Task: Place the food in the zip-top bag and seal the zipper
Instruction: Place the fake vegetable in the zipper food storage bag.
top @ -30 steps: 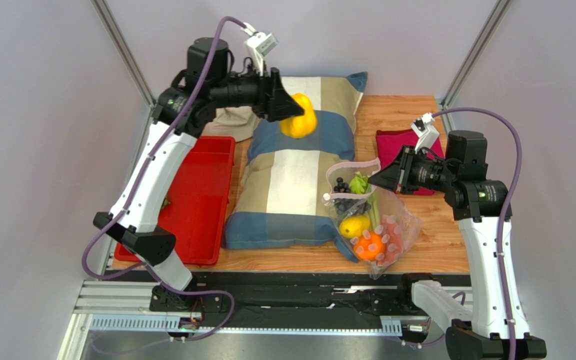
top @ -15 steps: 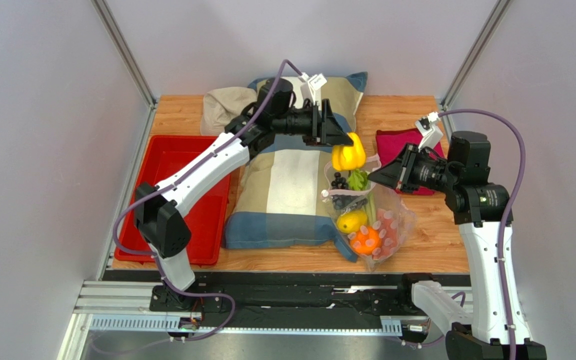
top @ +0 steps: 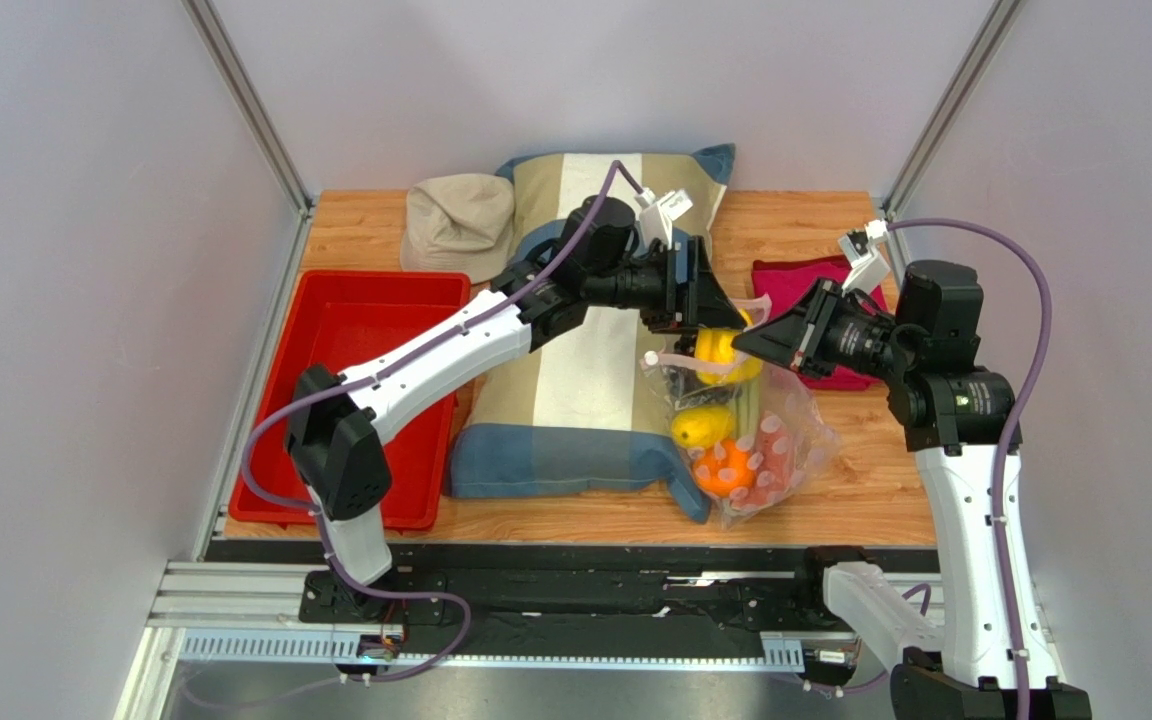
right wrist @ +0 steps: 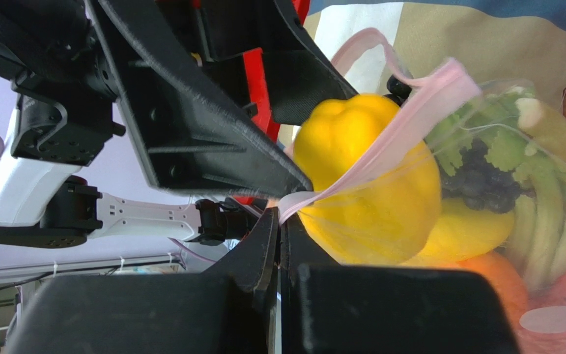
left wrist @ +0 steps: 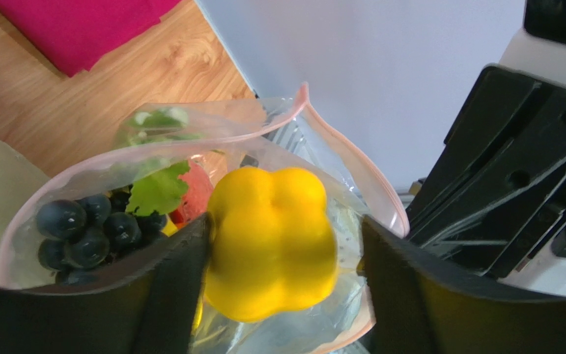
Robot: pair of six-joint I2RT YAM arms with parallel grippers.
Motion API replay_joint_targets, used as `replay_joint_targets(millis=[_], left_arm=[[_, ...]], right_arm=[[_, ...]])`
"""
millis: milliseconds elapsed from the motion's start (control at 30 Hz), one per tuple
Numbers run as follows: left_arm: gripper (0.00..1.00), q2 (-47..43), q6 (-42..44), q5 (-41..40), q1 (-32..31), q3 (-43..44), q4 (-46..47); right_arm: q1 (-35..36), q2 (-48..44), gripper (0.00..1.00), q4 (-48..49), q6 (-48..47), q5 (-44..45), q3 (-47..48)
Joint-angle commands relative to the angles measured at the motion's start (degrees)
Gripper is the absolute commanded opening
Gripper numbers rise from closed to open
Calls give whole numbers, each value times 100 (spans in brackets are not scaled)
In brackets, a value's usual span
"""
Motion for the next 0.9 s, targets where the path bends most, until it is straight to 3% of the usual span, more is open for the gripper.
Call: replay_joint_targets(millis=[0, 100, 300, 400, 567, 633, 700, 867], left_arm=[[99, -294, -3, 209, -99, -290, 67], [99, -504, 269, 420, 15, -343, -99], [99, -1321, 1235, 823, 910, -589, -687], [99, -1875, 2455, 711, 1648, -519, -1495], [99, -2412, 5433, 579, 3124, -186, -3884], [99, -2264, 6870, -200, 3635, 51, -5189], [99, -2105, 7805, -1181, 4047, 184, -5766], [98, -1508, 9469, -2583, 4585, 26, -6848]], right_arm=[[-27, -147, 0, 630, 307, -101, 72], [-35, -182, 0, 630, 308, -136, 54], [-280, -252, 0, 630, 273, -347, -16], [-343, -252, 0, 622, 150, -505, -69], [-352, -217, 0, 341, -315, -567, -87], [-352, -182, 0, 253, -536, -550, -87], [-352, -156, 0, 200, -632, -541, -148], [-352, -59, 0, 173, -756, -620, -174]])
